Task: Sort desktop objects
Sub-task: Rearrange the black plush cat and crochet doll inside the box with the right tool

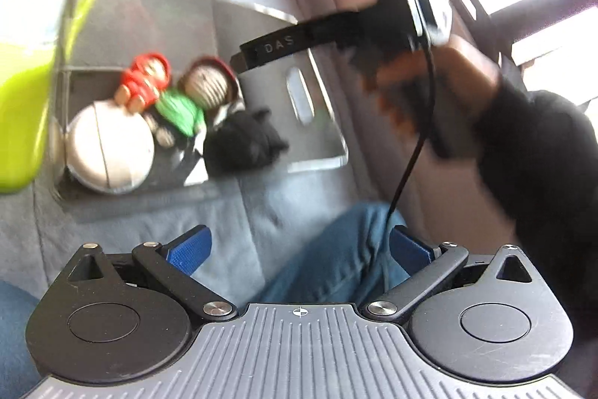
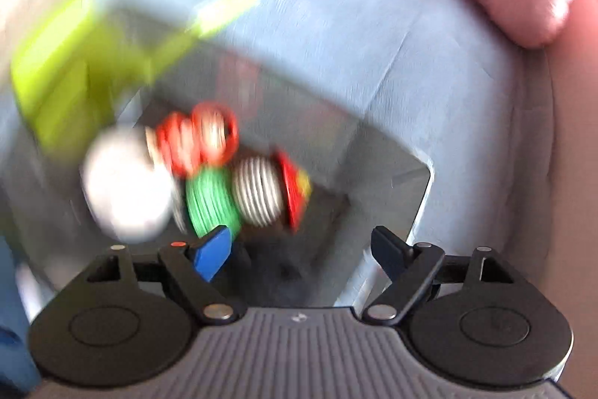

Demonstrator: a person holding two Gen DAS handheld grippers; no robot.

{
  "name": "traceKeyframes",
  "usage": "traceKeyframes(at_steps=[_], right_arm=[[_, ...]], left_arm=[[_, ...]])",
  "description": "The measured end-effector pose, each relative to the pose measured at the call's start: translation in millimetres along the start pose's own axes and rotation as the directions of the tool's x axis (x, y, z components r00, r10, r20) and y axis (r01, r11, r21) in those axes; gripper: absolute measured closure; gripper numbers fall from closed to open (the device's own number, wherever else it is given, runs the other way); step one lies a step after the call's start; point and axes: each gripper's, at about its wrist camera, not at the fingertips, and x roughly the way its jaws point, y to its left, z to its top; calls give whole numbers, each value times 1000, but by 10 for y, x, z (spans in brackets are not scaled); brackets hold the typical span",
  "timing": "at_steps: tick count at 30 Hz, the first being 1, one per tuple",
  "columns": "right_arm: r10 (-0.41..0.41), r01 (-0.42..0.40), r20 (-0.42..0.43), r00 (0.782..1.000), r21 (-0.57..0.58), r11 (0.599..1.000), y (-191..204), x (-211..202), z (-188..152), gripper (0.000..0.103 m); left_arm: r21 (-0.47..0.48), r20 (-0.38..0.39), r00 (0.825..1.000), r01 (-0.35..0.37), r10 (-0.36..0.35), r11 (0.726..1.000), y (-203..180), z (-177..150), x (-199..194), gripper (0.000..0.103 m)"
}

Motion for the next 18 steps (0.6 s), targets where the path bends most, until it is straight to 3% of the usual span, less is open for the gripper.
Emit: traceKeyframes(at_steps=[4, 9, 10, 13, 15, 18], right_arm=[[93, -80, -35, 995, 279, 957, -235, 324, 125, 21], [204, -100, -136, 969, 537, 837, -370, 1044, 56, 26], [213, -96, -146, 966, 561, 822, -374, 1157, 37, 33], [164, -97, -106, 981, 464, 881, -282, 1171, 69, 41], [45, -19, -97, 994, 249, 968, -82, 1028, 123, 42], [-112, 113, -60, 992, 22, 993, 155, 865, 103, 42]], left_arm=[[-85, 58, 997, 48, -43, 995, 200, -40, -162, 0], [-69, 90, 993, 84, -77, 994, 210, -139, -288, 0], [-73, 89, 992, 93, -87, 993, 217, -154, -291, 0], [-93, 80, 994, 79, -71, 993, 261, -169, -274, 0], [-119, 82, 994, 84, -74, 989, 309, -153, -247, 0], [-136, 79, 993, 96, -86, 986, 328, -112, -199, 0]])
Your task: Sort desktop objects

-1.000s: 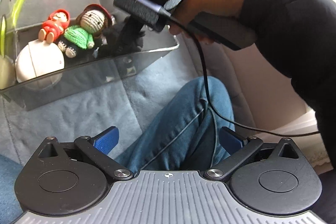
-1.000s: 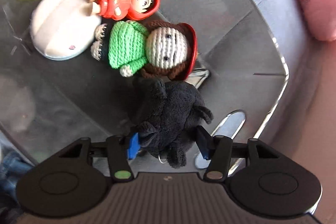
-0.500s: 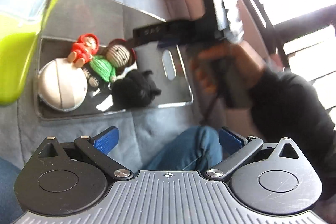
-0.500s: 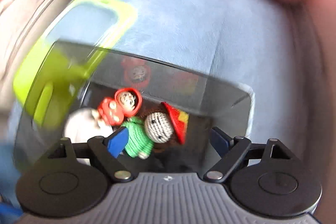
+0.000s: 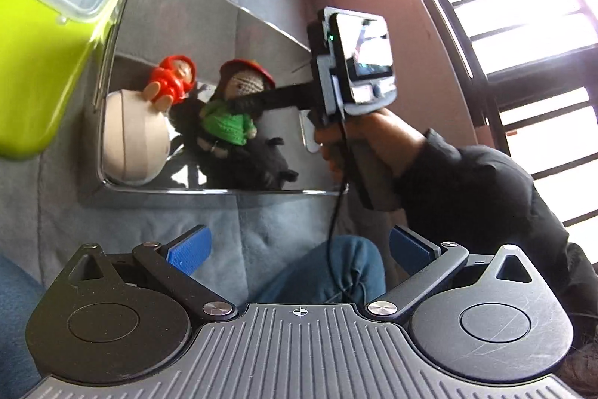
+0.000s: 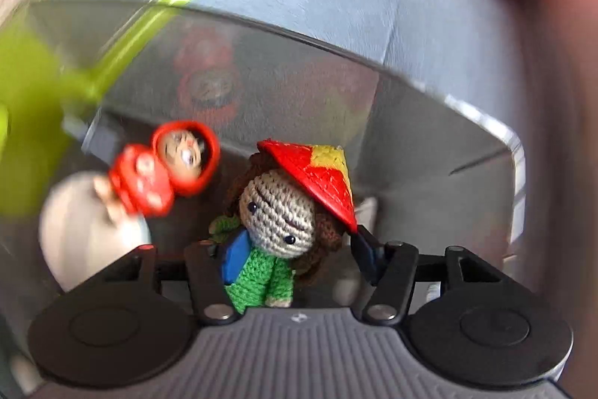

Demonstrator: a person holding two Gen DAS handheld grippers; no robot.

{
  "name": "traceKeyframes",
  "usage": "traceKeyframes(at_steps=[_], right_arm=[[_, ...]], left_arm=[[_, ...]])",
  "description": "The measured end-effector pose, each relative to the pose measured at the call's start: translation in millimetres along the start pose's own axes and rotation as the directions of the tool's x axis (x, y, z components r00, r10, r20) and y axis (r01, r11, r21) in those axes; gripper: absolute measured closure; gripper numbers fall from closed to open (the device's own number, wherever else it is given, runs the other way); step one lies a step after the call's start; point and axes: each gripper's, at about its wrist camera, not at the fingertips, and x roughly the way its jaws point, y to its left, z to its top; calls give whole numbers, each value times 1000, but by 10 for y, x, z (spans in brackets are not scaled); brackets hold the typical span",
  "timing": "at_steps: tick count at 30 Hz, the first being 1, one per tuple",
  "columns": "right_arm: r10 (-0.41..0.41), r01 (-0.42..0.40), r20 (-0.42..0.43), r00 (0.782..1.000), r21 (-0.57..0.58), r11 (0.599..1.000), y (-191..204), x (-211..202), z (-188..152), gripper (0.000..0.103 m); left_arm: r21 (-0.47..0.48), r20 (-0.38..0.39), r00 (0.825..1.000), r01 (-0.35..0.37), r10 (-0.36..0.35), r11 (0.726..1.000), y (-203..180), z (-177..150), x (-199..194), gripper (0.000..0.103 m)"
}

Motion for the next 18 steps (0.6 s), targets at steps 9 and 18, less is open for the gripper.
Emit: traceKeyframes(at_steps=[9, 18], right_arm=[[-63, 66, 32, 998, -127, 990, 91, 19, -53, 36], [309, -334, 138, 941, 231, 914, -209, -551, 83, 16]], left_arm=[[8, -10, 1000, -17, 17, 1000, 5, -10, -26, 0], [-21, -58, 998, 20, -21, 1000, 140, -44, 163, 0]])
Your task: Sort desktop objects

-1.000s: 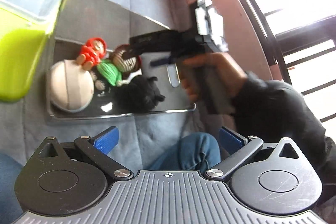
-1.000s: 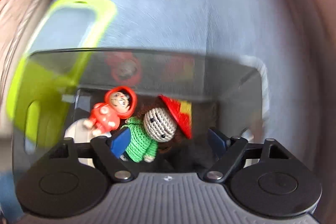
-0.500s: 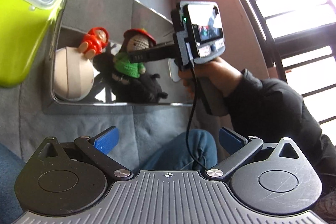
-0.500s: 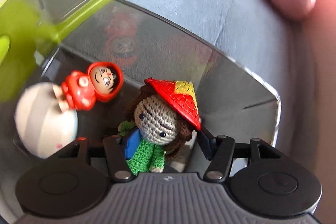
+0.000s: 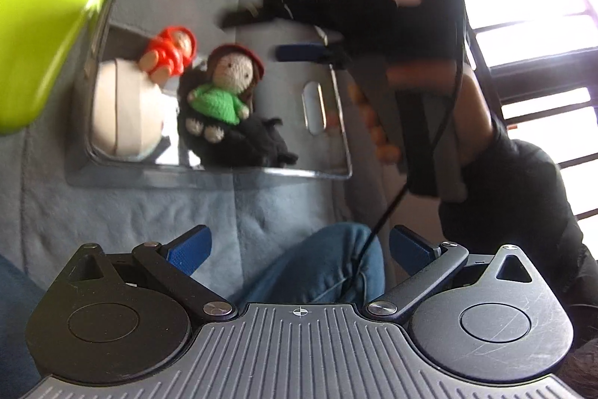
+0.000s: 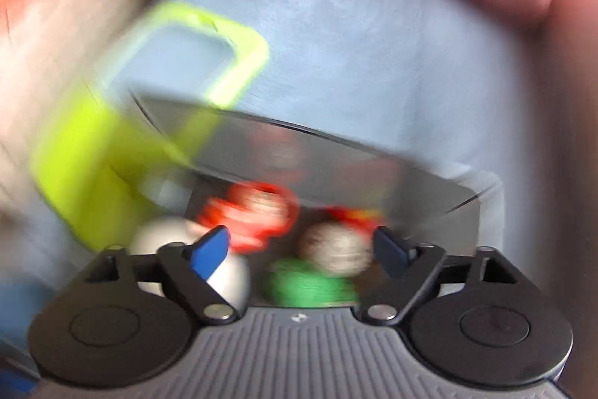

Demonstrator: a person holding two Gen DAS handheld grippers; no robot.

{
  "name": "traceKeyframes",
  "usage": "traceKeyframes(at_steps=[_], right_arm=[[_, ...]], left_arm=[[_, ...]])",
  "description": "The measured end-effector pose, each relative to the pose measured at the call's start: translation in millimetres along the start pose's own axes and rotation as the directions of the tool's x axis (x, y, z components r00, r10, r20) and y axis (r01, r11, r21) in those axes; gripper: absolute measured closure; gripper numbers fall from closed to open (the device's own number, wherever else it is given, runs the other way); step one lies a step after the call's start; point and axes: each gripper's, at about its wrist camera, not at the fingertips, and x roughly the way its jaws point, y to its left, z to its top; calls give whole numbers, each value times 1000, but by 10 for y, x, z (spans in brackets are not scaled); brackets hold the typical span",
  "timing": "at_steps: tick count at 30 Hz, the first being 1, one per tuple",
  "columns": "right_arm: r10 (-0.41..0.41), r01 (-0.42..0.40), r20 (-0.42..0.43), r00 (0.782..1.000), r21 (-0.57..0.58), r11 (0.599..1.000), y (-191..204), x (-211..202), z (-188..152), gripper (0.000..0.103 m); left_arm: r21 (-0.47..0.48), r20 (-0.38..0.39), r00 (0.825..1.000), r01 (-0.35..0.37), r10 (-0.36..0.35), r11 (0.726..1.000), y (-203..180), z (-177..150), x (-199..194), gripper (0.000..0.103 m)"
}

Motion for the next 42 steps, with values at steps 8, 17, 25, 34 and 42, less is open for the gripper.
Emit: traceKeyframes(at_steps=[8, 17, 25, 34, 42], right_arm=[[57, 20, -205, 977, 356, 934, -126, 913, 88, 32], [-41, 45, -167, 985, 20, 999, 185, 800, 64, 65], [-174, 116, -115, 978, -391, 913, 637, 739, -51, 65], [-253, 191, 0, 967, -656, 731, 932, 840, -309, 70], [-245, 214, 43, 969, -643, 735, 878, 747, -157, 30]], left_arm=[[11, 14, 1000, -25, 25, 1000, 57, -144, -107, 0], [-2, 5, 1000, -16, 16, 1000, 71, -135, -32, 0], [14, -7, 1000, -23, 23, 1000, 31, -161, 8, 0], [5, -9, 1000, -29, 29, 1000, 48, -172, 14, 0], [12, -18, 999, -38, 39, 999, 54, -193, 37, 0]])
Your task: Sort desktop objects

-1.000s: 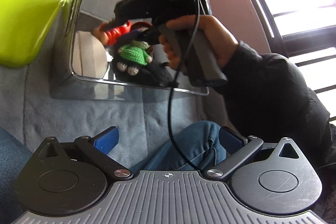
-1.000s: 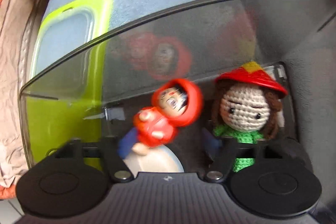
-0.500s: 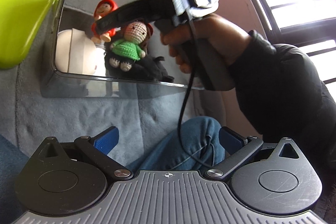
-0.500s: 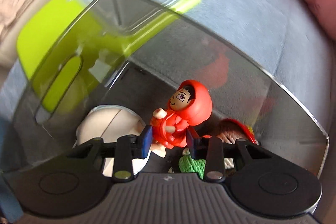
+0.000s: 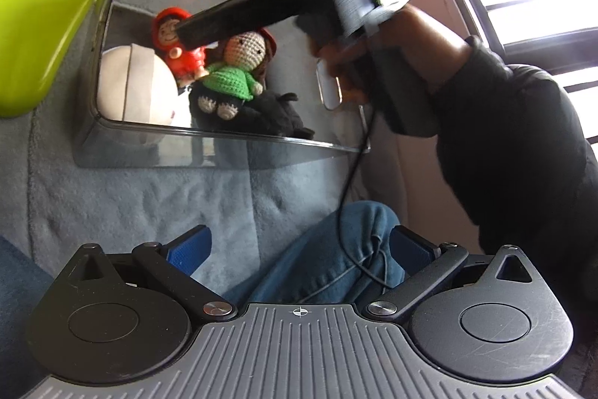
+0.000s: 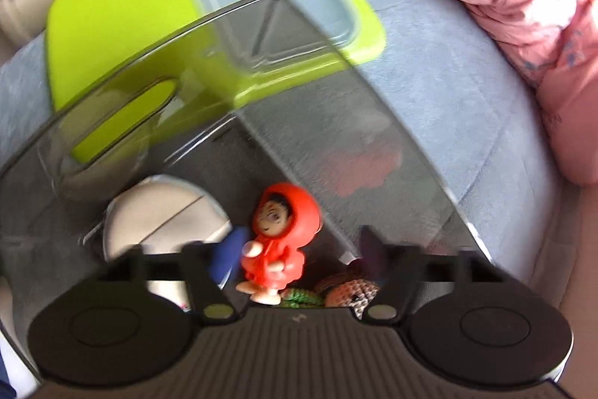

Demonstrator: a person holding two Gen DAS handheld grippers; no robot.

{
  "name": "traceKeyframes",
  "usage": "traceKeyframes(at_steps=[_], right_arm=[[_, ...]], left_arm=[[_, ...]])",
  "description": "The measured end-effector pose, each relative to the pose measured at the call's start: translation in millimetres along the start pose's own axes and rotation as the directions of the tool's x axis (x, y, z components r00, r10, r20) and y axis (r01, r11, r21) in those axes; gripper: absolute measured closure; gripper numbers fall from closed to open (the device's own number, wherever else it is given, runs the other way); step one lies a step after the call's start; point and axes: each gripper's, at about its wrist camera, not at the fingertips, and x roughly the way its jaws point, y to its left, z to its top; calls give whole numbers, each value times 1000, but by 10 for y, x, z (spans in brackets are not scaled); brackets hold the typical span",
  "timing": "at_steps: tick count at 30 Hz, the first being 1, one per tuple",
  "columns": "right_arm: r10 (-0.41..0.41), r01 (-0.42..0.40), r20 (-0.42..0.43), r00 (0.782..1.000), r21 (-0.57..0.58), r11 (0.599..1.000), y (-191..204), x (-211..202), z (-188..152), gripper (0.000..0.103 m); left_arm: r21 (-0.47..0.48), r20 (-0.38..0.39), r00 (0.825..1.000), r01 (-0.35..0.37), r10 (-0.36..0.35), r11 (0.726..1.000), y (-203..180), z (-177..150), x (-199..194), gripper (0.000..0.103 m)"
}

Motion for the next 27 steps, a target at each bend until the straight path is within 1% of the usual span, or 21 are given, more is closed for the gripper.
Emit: traceKeyframes(at_steps=[2, 3, 4, 5, 6, 8, 9, 11, 13, 14, 15, 16, 18, 19, 20, 21, 22, 23, 24, 26, 27], right_arm=[[100, -98, -20, 995, 93, 991, -168, -99, -17, 35], [173, -166, -34, 984, 154, 974, -261, -118, -30, 35], [252, -237, -54, 966, 204, 950, -325, -110, -53, 34], [331, -303, -71, 941, 255, 918, -388, -103, -76, 32], [395, -355, -84, 915, 298, 886, -432, -87, -100, 27], [430, -378, -112, 896, 317, 870, -374, 2, -147, 23], [419, -363, -135, 898, 314, 877, -313, 71, -162, 20], [399, -330, -200, 895, 305, 893, -182, 257, -182, 20], [411, -313, -285, 866, 332, 890, -83, 486, -212, 21], [437, -327, -294, 850, 357, 875, -62, 565, -229, 24], [482, -364, -280, 830, 382, 849, -51, 611, -245, 25], [518, -397, -264, 813, 399, 827, -39, 641, -260, 38], [532, -432, -235, 813, 369, 823, 1, 592, -276, 39], [510, -434, -248, 824, 303, 849, 43, 550, -278, 46], [489, -431, -255, 834, 251, 867, 61, 505, -277, 50], [479, -422, -245, 843, 251, 871, -1, 449, -267, 52], [469, -413, -235, 851, 252, 875, -63, 393, -257, 44], [454, -399, -216, 865, 254, 881, -137, 328, -244, 38], [417, -368, -158, 895, 265, 891, -250, 233, -220, 30], [323, -301, -41, 946, 263, 917, -431, 56, -176, 30], [264, -258, 8, 965, 247, 934, -481, -12, -153, 30]], left_arm=[[-4, 9, 1000, 2, -2, 1000, 19, 0, -25, 0], [-8, 10, 1000, 4, -4, 1000, 26, 7, -17, 0], [-12, 12, 1000, 6, -6, 1000, 33, 15, -9, 0], [-16, 12, 1000, 8, -8, 1000, 39, 21, 2, 0], [-14, 5, 1000, 7, -7, 1000, 34, 19, 30, 0], [-7, -15, 1000, 2, -2, 1000, 12, 3, 85, 0], [-1, -23, 1000, -1, 1, 1000, 0, -8, 100, 0], [7, -28, 1000, -6, 6, 1000, -16, -24, 94, 0], [3, -18, 1000, -3, 3, 1000, -4, -28, 56, 0], [0, -12, 1000, -2, 2, 1000, 6, -27, 37, 0], [-5, -8, 1000, -1, 1, 1000, 22, -23, 32, 0], [-10, -5, 1000, 0, 0, 1000, 37, -19, 30, 0], [-17, -11, 1000, -3, 3, 1000, 58, -14, 53, 0], [-17, -16, 1000, -6, 5, 1000, 60, -17, 64, 0], [-14, -19, 1000, -5, 5, 1000, 61, -20, 73, 0], [-13, -21, 1000, -3, 2, 1000, 58, -19, 80, 0], [-12, -22, 1000, 0, 0, 1000, 55, -18, 86, 0], [-11, -20, 1000, 2, -3, 1000, 53, -13, 91, 0], [-10, -21, 1000, 5, -5, 1000, 51, -9, 101, 0], [-10, -26, 1000, 10, -10, 1000, 47, -3, 128, 0], [-11, -30, 999, 10, -10, 1000, 40, -1, 145, 0]])
